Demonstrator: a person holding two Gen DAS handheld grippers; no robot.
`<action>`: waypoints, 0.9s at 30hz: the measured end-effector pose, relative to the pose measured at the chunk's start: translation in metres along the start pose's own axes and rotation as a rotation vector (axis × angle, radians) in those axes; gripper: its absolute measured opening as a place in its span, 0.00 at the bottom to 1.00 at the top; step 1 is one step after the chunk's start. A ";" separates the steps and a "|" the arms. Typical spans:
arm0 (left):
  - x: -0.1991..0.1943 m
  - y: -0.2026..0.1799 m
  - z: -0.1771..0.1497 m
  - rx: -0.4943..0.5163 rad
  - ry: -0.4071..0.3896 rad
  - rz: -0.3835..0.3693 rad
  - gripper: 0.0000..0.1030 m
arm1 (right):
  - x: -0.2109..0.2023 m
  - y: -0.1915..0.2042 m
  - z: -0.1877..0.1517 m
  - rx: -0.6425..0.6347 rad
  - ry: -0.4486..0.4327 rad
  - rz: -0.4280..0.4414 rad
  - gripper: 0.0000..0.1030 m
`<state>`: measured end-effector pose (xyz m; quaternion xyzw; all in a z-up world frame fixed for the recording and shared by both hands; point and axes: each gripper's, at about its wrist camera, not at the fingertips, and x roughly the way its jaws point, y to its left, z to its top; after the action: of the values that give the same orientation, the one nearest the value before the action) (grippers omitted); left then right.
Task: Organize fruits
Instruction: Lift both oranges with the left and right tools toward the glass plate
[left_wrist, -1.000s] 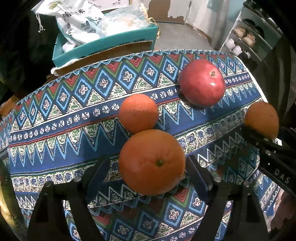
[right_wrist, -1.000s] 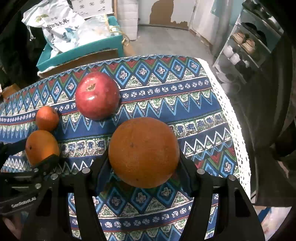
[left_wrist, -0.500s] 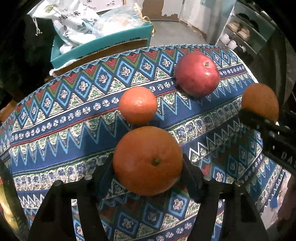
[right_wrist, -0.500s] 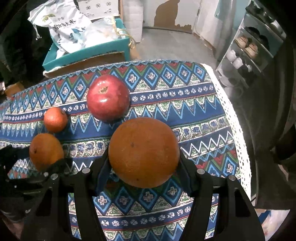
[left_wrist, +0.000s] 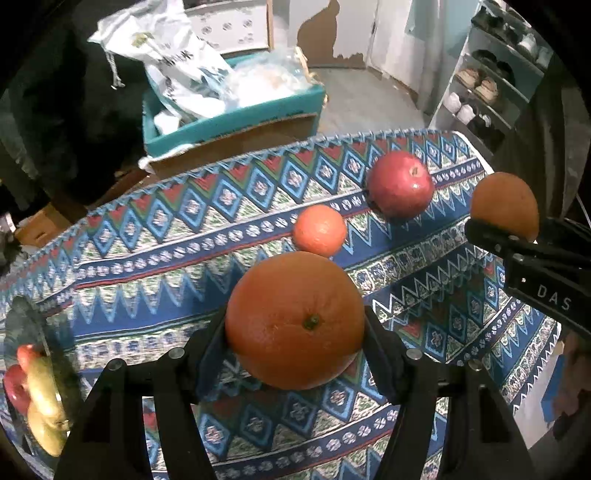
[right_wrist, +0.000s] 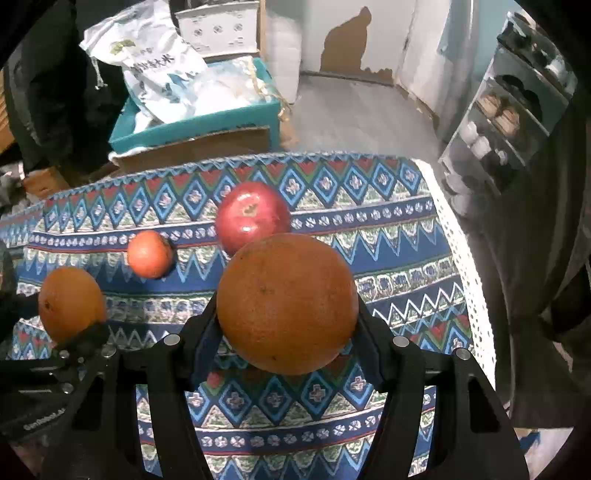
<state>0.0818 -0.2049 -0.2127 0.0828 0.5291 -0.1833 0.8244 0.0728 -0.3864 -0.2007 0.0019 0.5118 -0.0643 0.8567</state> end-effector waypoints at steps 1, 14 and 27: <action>-0.004 0.002 0.000 -0.003 -0.006 0.003 0.67 | -0.002 0.001 0.000 -0.003 -0.004 -0.001 0.62; -0.064 0.027 -0.001 -0.036 -0.099 0.036 0.67 | -0.052 0.023 0.008 -0.050 -0.097 0.015 0.62; -0.113 0.048 -0.011 -0.068 -0.163 0.031 0.67 | -0.097 0.060 0.013 -0.114 -0.174 0.071 0.62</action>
<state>0.0492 -0.1332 -0.1179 0.0478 0.4646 -0.1584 0.8699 0.0454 -0.3174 -0.1127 -0.0345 0.4377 -0.0046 0.8984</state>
